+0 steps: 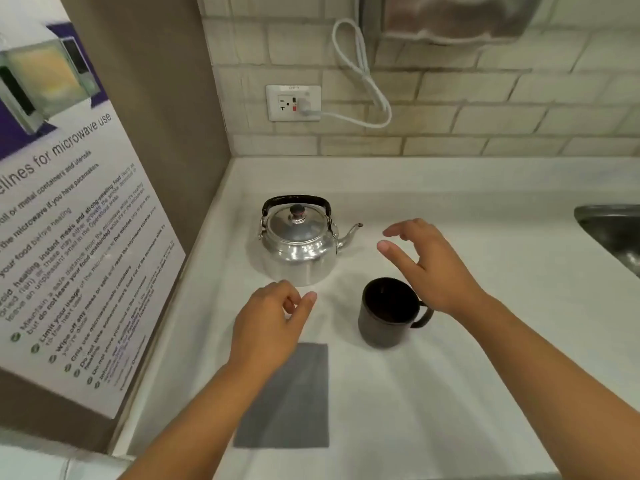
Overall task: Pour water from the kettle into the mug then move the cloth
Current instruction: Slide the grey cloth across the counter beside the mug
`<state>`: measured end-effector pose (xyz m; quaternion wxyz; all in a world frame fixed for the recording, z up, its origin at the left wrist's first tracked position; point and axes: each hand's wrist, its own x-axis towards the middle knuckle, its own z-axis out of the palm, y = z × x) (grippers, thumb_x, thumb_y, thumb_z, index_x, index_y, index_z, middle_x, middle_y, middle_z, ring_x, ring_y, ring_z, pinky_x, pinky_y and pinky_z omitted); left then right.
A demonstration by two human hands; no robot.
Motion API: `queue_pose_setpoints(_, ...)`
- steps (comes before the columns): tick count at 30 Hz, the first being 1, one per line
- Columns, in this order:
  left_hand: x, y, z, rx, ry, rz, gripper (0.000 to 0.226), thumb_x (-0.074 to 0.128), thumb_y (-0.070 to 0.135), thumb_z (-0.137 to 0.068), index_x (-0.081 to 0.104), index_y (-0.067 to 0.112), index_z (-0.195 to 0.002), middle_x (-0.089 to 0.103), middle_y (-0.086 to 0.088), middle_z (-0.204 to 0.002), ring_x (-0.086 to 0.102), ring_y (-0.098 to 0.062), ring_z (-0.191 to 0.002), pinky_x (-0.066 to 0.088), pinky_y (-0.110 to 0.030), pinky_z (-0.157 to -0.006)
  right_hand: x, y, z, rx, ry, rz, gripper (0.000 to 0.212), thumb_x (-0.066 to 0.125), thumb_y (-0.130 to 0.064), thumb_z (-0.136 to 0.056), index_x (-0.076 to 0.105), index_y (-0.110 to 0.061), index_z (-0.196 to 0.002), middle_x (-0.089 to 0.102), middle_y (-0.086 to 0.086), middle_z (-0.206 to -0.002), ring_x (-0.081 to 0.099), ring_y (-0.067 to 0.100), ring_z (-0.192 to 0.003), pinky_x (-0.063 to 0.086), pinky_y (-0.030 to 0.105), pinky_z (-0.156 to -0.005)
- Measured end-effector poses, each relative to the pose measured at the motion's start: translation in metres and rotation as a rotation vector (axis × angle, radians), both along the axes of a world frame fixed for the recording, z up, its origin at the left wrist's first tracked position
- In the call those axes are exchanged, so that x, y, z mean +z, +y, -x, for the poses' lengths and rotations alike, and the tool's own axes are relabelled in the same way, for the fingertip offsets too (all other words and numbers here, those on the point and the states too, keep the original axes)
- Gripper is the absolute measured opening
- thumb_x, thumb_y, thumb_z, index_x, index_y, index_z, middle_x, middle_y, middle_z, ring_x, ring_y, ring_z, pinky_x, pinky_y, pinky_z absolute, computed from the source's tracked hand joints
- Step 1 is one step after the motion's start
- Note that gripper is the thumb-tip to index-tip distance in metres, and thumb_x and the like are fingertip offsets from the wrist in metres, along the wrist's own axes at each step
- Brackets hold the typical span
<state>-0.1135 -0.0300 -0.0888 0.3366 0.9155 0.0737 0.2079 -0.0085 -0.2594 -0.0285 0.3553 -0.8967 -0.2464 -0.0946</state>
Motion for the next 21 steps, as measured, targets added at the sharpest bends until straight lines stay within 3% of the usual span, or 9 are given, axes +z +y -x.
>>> queue_pose_setpoints(3, -0.028, -0.007, 0.040, -0.098, 0.090, -0.092, 0.021, 0.057, 0.040, -0.093, 0.066, 0.022, -0.087, 0.064, 0.008, -0.087, 0.058, -0.011, -0.083, 0.048, -0.028, -0.071, -0.035, -0.033, 0.043, -0.131, 0.026, -0.010, 0.046, 0.039, -0.060, -0.091, 0.049, -0.032, -0.125, 0.050, -0.012, -0.127, 0.040, 0.003, -0.114, 0.041, 0.028, -0.090)
queue_pose_setpoints(5, -0.047, -0.012, 0.064, -0.152, 0.158, -0.157, 0.027, 0.051, 0.035, -0.097, 0.065, 0.019, -0.113, 0.063, 0.004, -0.119, 0.057, -0.018, -0.107, 0.045, -0.027, -0.091, -0.060, -0.050, 0.069, -0.238, 0.039, -0.030, 0.049, 0.038, -0.055, -0.093, 0.043, -0.028, -0.133, 0.046, -0.007, -0.136, 0.038, 0.007, -0.120, 0.039, 0.032, -0.096)
queue_pose_setpoints(6, -0.056, -0.016, 0.075, -0.178, 0.220, -0.182, 0.039, 0.044, 0.037, -0.100, 0.053, 0.018, -0.133, 0.048, 0.005, -0.142, 0.045, -0.018, -0.127, 0.033, -0.026, -0.106, -0.073, -0.057, 0.080, -0.282, 0.065, -0.021, 0.052, 0.037, -0.052, -0.093, 0.039, -0.025, -0.137, 0.042, -0.004, -0.142, 0.036, 0.012, -0.127, 0.035, 0.033, -0.103)
queue_pose_setpoints(7, -0.065, -0.018, 0.086, -0.204, 0.280, -0.220, 0.051, 0.033, 0.043, -0.101, 0.030, 0.020, -0.147, 0.022, 0.008, -0.154, 0.022, -0.015, -0.142, 0.012, -0.025, -0.115, -0.084, -0.064, 0.091, -0.308, 0.114, 0.024, 0.056, 0.035, -0.050, -0.094, 0.033, -0.021, -0.142, 0.035, -0.001, -0.150, 0.029, 0.017, -0.136, 0.028, 0.034, -0.109)
queue_pose_setpoints(8, -0.073, -0.019, 0.092, -0.233, 0.328, -0.277, 0.058, 0.020, 0.049, -0.100, 0.008, 0.023, -0.151, 0.000, 0.010, -0.156, -0.002, -0.010, -0.145, -0.006, -0.025, -0.115, -0.095, -0.070, 0.100, -0.308, 0.180, 0.107, 0.060, 0.033, -0.049, -0.095, 0.026, -0.019, -0.147, 0.025, 0.001, -0.156, 0.018, 0.019, -0.144, 0.018, 0.034, -0.114)
queue_pose_setpoints(10, -0.078, -0.012, 0.090, -0.266, 0.384, -0.388, 0.061, 0.003, 0.056, -0.095, -0.014, 0.028, -0.146, -0.016, 0.011, -0.155, -0.021, -0.007, -0.142, -0.018, -0.028, -0.112, -0.112, -0.078, 0.113, -0.234, 0.296, 0.324, 0.066, 0.026, -0.050, -0.097, 0.006, -0.018, -0.152, 0.000, 0.002, -0.162, -0.006, 0.017, -0.147, -0.001, 0.035, -0.117)
queue_pose_setpoints(12, -0.076, -0.006, 0.065, -0.223, 0.436, -0.428, 0.060, 0.007, 0.053, -0.098, -0.014, 0.027, -0.148, -0.012, 0.005, -0.159, -0.016, -0.012, -0.144, -0.015, -0.033, -0.114, -0.121, -0.081, 0.117, -0.162, 0.332, 0.474, 0.068, 0.018, -0.052, -0.096, -0.008, -0.019, -0.150, -0.015, 0.001, -0.160, -0.020, 0.015, -0.144, -0.011, 0.036, -0.117)
queue_pose_setpoints(16, -0.062, -0.019, -0.008, -0.092, 0.558, -0.451, 0.057, 0.013, 0.043, -0.103, -0.006, 0.020, -0.152, -0.009, -0.003, -0.162, -0.012, -0.020, -0.146, -0.010, -0.042, -0.117, -0.119, -0.082, 0.115, -0.117, 0.363, 0.526, 0.068, 0.015, -0.052, -0.097, -0.013, -0.018, -0.148, -0.021, 0.001, -0.158, -0.025, 0.017, -0.143, -0.014, 0.036, -0.116)
queue_pose_setpoints(21, -0.071, -0.038, -0.001, -0.318, 0.481, -0.494, 0.056, 0.012, 0.048, -0.102, -0.007, 0.030, -0.151, -0.009, 0.001, -0.161, -0.012, -0.016, -0.146, -0.010, -0.039, -0.116, -0.117, -0.085, 0.115, -0.092, 0.379, 0.529, 0.069, 0.017, -0.052, -0.097, -0.013, -0.017, -0.149, -0.021, 0.001, -0.158, -0.024, 0.019, -0.143, -0.014, 0.037, -0.117)
